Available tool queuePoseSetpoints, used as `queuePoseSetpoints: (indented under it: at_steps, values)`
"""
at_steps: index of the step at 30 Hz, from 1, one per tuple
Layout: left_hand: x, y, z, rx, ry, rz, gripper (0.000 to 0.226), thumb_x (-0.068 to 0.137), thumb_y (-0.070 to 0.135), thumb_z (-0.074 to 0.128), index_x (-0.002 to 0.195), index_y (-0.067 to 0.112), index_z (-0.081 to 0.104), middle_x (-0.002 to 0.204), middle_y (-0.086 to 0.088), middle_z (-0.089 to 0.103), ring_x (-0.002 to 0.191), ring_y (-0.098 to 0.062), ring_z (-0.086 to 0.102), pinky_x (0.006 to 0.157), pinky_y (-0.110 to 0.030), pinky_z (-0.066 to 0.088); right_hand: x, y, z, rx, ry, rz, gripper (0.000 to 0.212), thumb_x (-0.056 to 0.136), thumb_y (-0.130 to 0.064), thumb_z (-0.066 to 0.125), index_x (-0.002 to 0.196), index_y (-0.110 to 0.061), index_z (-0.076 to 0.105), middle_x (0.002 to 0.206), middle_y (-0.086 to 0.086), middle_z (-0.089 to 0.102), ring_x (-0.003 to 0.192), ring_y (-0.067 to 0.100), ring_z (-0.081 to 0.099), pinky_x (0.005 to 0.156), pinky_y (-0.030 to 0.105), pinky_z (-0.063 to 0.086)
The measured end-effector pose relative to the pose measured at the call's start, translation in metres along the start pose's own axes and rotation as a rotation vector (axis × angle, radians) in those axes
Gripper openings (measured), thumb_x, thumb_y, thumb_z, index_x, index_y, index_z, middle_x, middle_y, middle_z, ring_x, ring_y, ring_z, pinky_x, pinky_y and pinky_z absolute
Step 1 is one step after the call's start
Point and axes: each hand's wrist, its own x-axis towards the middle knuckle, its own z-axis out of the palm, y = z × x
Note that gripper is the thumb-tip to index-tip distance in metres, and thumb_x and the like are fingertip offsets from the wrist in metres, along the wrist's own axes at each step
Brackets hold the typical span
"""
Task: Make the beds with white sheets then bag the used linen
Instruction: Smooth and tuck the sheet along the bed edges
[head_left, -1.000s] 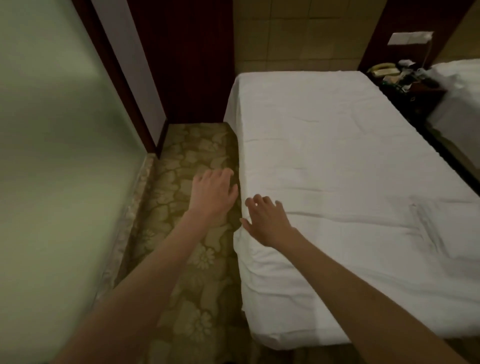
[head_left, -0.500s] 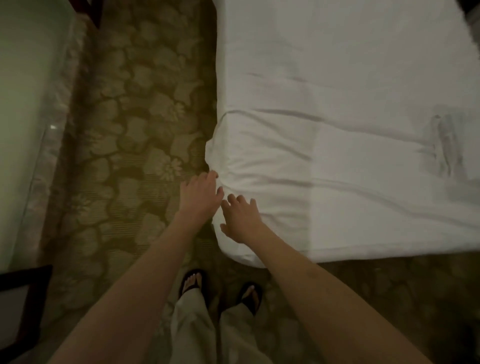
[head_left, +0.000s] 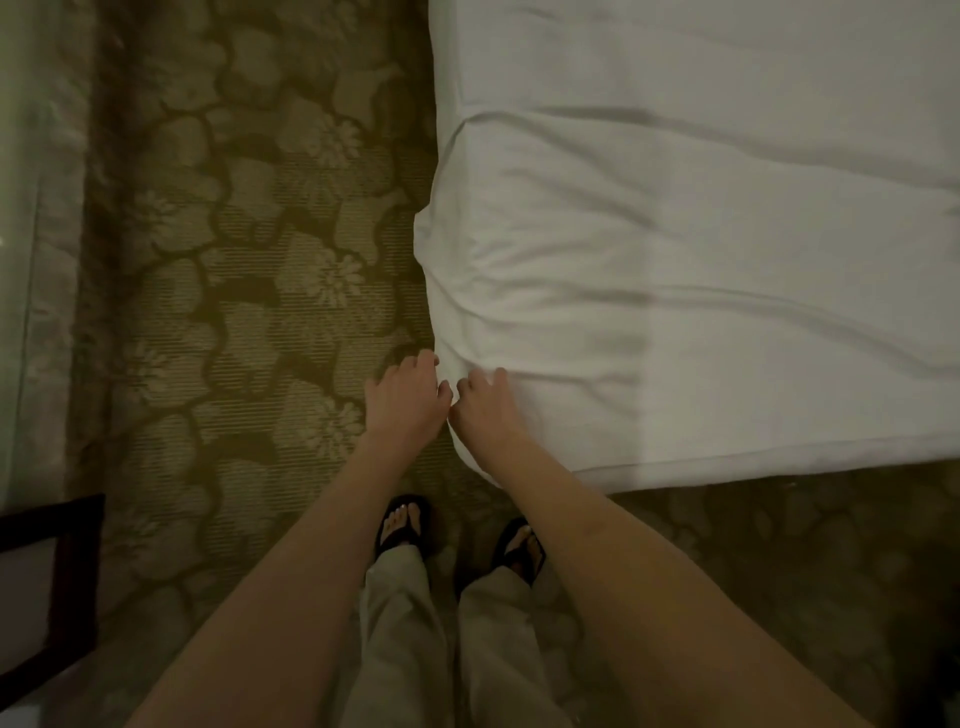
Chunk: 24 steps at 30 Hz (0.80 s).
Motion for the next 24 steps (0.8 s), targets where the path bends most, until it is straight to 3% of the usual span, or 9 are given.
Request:
queuePoseSetpoints:
  at_steps: [4,7,10,11,14,17,21,22,24]
  values:
    - [0.005,-0.004,0.002,-0.103,-0.010,-0.038,0.034,0.100,0.033,0.040,0.127,0.012,0.045,0.116,-0.010,0.060,0.103,-0.027,0.057,0.088,-0.040,0.044,0.007,0.004,-0.006,-0.030,-0.017,-0.058,0.029,0.097,-0.021,0.049,0.126,-0.020,0.054,0.125,0.002,0.053,0.123,0.022,0.042,0.105,0.040,0.027]
    - [0.007,-0.008,0.005,-0.307,-0.102,-0.171,0.044,0.101,0.037,0.041,0.134,0.007,0.043,0.125,-0.014,0.057,0.109,-0.028,0.055,0.088,-0.036,0.043,0.008,0.021,-0.018,0.162,-0.059,-0.086,0.025,0.099,-0.009,0.044,0.122,-0.009,0.054,0.124,0.008,0.055,0.119,0.027,0.048,0.099,0.038,0.035]
    - [0.004,-0.003,0.001,-0.708,-0.329,-0.505,0.068,0.098,0.051,0.042,0.145,0.002,0.034,0.143,-0.018,0.045,0.126,-0.033,0.047,0.101,-0.039,0.038,0.010,0.050,-0.030,0.567,-0.142,-0.059,0.008,0.097,-0.015,0.053,0.098,-0.009,0.057,0.104,0.010,0.058,0.097,0.027,0.057,0.078,0.031,0.041]
    - [0.001,0.001,-0.001,-0.897,-0.452,-0.640,0.076,0.095,0.058,0.043,0.147,0.004,0.030,0.145,-0.019,0.042,0.129,-0.036,0.044,0.103,-0.043,0.036,0.009,0.062,-0.036,0.684,-0.165,-0.044,0.012,0.095,-0.020,0.058,0.088,-0.011,0.056,0.093,0.007,0.057,0.088,0.023,0.056,0.074,0.029,0.042]
    - [-0.003,0.006,0.001,-1.416,-0.715,-0.929,0.082,0.086,0.069,0.049,0.135,0.004,0.038,0.130,-0.024,0.051,0.122,-0.041,0.049,0.093,-0.053,0.039,0.001,0.095,-0.054,0.993,-0.250,-0.055,0.019,0.088,-0.022,0.068,0.091,-0.003,0.071,0.079,0.001,0.063,0.071,0.009,0.059,0.064,0.017,0.048]
    - [-0.009,0.001,0.014,-1.729,-0.690,-1.111,0.093,0.080,0.064,0.062,0.140,-0.002,0.034,0.128,-0.026,0.049,0.112,-0.042,0.051,0.081,-0.054,0.047,-0.012,0.119,-0.065,1.280,-0.336,-0.055,0.017,0.084,-0.015,0.072,0.096,-0.003,0.072,0.089,0.002,0.068,0.079,0.007,0.064,0.064,0.012,0.052]
    - [-0.021,0.006,0.025,-2.073,-0.494,-1.244,0.081,0.081,0.043,0.072,0.141,0.004,0.034,0.134,-0.019,0.048,0.121,-0.030,0.051,0.067,-0.048,0.053,-0.028,0.142,-0.073,1.466,-0.358,-0.076,0.011,0.085,-0.011,0.071,0.094,-0.005,0.072,0.091,0.001,0.070,0.082,0.006,0.065,0.069,0.012,0.052]
    - [-0.021,0.012,0.025,-2.098,-0.435,-1.203,0.080,0.079,0.041,0.075,0.141,0.008,0.037,0.135,-0.015,0.050,0.122,-0.027,0.052,0.071,-0.045,0.054,-0.031,0.145,-0.074,1.473,-0.364,-0.087,0.009,0.085,-0.011,0.071,0.093,-0.007,0.072,0.091,0.001,0.069,0.082,0.005,0.065,0.071,0.013,0.052]
    - [-0.017,0.026,0.021,-1.827,-0.343,-0.988,0.079,0.078,0.039,0.079,0.143,0.016,0.039,0.141,-0.005,0.047,0.129,-0.022,0.050,0.090,-0.033,0.051,-0.036,0.150,-0.076,1.469,-0.378,-0.099,0.006,0.084,-0.010,0.071,0.090,-0.010,0.071,0.091,0.000,0.069,0.084,0.006,0.064,0.075,0.014,0.053]
